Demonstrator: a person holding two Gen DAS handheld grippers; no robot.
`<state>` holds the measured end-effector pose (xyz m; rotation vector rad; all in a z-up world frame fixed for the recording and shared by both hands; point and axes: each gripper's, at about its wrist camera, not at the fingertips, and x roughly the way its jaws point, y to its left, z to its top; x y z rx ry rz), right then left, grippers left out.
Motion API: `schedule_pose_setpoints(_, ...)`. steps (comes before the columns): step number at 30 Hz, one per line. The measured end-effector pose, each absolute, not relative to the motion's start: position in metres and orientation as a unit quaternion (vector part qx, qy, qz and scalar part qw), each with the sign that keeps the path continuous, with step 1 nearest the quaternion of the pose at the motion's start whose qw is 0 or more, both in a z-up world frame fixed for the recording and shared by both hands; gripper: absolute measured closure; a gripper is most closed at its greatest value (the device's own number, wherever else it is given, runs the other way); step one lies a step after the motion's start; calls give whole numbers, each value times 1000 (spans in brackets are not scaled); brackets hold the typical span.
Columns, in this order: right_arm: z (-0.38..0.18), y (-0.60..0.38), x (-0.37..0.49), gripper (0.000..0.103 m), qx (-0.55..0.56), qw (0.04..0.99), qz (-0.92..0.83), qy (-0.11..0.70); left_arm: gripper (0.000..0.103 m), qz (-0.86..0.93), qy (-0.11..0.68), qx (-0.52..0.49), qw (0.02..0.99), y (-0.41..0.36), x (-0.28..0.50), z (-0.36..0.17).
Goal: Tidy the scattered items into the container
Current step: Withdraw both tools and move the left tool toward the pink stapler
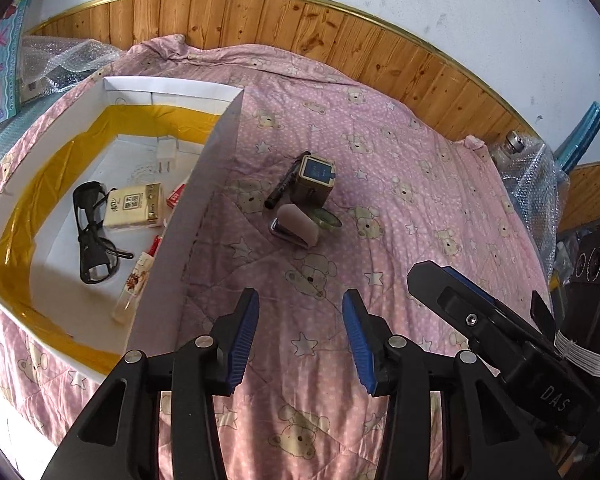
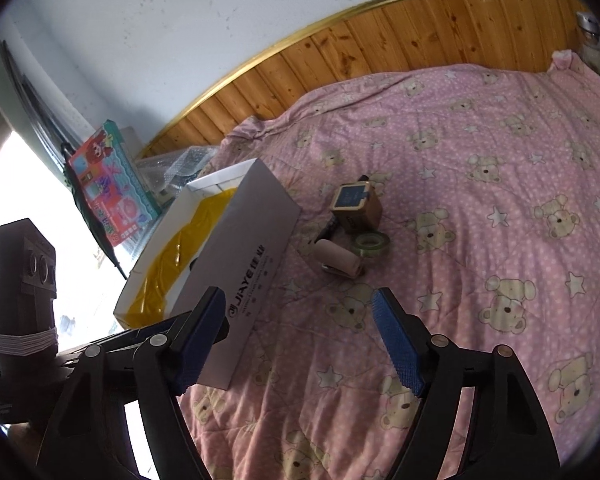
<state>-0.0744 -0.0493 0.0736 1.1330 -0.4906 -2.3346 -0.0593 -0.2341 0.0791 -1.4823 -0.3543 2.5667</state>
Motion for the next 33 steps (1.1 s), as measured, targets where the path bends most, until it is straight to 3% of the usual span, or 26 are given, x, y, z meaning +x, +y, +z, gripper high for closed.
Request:
schedule_pose_setpoints(13,26,-22,-134,37,469,216,-828,-220,56,809,-193,-553,48,-225,-142,18)
schedule_pose_setpoints(27,-23,-63,-172,37,508,243,-821,-90,56,767,-254,-589,-4,-225,-199,-33)
schedule_pose_setpoints(28,-24,-66,-175,37,508,246,-821,-83,49,767,-254,-590,-8,-226,-200,-36)
schedule_pose_setpoints(30,-27,-70,-180,37,505,253,-822,-70,46,766,-255,-590,-15,-228,-203,-39)
schedule_pose_setpoints(31,-28,-72,-183,37,503,256,-823,-64,47,768,-255,-587,-16,-229,-204,-38)
schedule_pose_setpoints(33,-29,-76,-188,39,500,259,-825,-47,57,777,-246,-580,-19,-231,-204,-34)
